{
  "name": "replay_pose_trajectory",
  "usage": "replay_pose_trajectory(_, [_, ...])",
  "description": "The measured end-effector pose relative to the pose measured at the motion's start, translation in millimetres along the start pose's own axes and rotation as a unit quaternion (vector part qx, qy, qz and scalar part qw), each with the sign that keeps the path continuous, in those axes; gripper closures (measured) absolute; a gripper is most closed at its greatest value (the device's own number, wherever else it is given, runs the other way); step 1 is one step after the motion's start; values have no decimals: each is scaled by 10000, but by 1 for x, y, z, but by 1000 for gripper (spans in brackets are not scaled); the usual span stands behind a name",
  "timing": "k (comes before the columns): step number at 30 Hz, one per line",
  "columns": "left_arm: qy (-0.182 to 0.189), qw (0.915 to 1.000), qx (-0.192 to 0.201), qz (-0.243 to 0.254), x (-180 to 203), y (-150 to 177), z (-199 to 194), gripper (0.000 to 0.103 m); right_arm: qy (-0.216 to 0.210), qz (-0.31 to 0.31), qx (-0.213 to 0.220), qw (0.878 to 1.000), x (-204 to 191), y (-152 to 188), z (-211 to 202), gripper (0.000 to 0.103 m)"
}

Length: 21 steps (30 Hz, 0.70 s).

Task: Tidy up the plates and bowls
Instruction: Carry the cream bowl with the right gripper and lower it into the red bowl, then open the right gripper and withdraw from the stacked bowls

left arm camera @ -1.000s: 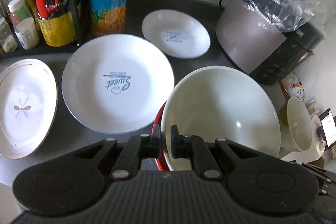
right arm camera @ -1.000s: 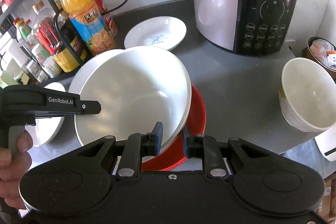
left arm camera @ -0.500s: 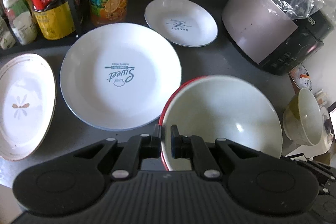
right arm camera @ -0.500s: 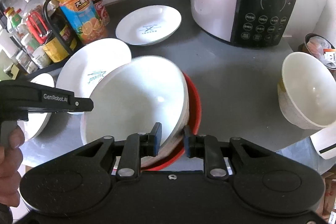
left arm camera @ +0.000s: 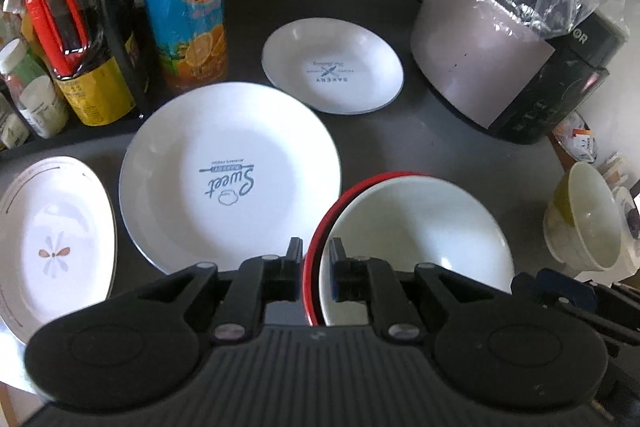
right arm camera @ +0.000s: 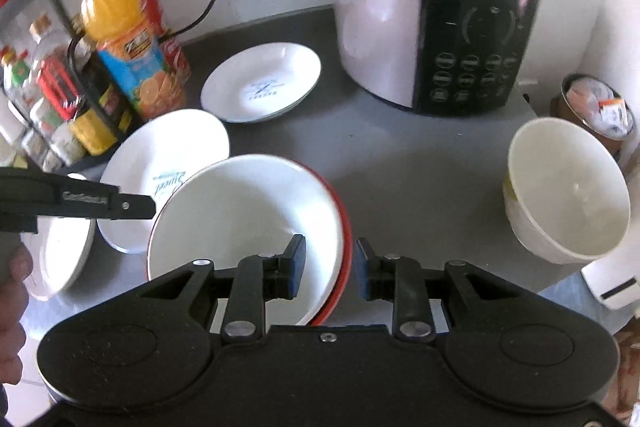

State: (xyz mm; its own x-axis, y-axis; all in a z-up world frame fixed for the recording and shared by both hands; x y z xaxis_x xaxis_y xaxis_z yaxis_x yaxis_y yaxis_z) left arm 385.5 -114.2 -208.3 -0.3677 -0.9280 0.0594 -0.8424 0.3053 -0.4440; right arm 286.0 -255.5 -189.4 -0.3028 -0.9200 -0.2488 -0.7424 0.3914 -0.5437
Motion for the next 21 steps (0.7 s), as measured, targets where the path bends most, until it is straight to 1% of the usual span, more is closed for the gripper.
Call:
replay_pose_trajectory(2, [50,10000,62,-11,1,-4,-4,92,-110,210,-19,9997,8,-2,0,75])
replay_pose_trajectory(4, [27,10000,44,63,4,-7,-7,89,-137,319,-34,9994,14,-2,-1,75])
replay_pose_trajectory(5, [-36,9999,17,93,5,-8,-7,80,-176,351,-31,9992,17,-1,-2,73])
replay_pose_trajectory(6, [-131,9998,-5,113,5,-10,-8,69,-249,399,-30,9989,20,0,-2,71])
replay_pose_trajectory(7, [-187,9998,35,104,6,-12,-10,63,-315,457,-38,9985,21,1,-3,62])
replay_pose_trajectory(8, [-177,9997,129,95,7,-14,-13,52,-380,538,-42,9978,25,1,-4,52])
replay_pose_trajectory(9, [-157,9996,212,105,9,-16,-14,43,-419,599,-17,9973,28,1,-5,50])
replay_pose_trajectory(11, [-167,9994,266,166,13,-20,-16,34,-438,586,45,9973,30,0,-6,47])
replay_pose_trajectory(12, [-194,9993,263,191,16,-21,-16,32,-433,589,68,9973,32,0,-7,45])
replay_pose_trajectory(14, [-197,9992,283,201,20,-23,-15,30,-459,648,155,9967,37,-2,-10,36])
replay_pose_trajectory(15, [-214,9992,275,208,23,-25,-15,26,-507,680,217,9962,40,-3,-11,35])
replay_pose_trajectory(16, [-252,9991,260,219,25,-26,-14,25,-547,707,266,9956,43,-4,-13,32])
replay_pose_trajectory(17, [-292,9989,264,244,29,-28,-13,24,-570,735,300,9952,46,-6,-14,27])
replay_pose_trajectory(19, [-337,9986,268,317,36,-29,-10,24,-569,804,378,9944,54,-8,-16,20])
replay_pose_trajectory(21, [-376,9984,223,368,42,-31,-6,24,-525,861,421,9940,63,-9,-17,19])
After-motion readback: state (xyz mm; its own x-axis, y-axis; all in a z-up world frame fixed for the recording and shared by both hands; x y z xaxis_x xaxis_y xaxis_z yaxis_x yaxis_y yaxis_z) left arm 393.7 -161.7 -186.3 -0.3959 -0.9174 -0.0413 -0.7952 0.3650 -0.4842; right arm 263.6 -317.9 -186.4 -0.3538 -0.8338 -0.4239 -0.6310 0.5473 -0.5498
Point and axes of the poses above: each gripper's, at about its wrist camera, not at the fingertips, and z roughly the way its jaws point, x to its right, y to its underside, the point moved 6 cm from there along z, roughly the way its jaws point, and after that the axes turned 7 degrees about z, right-handed, at the moved point
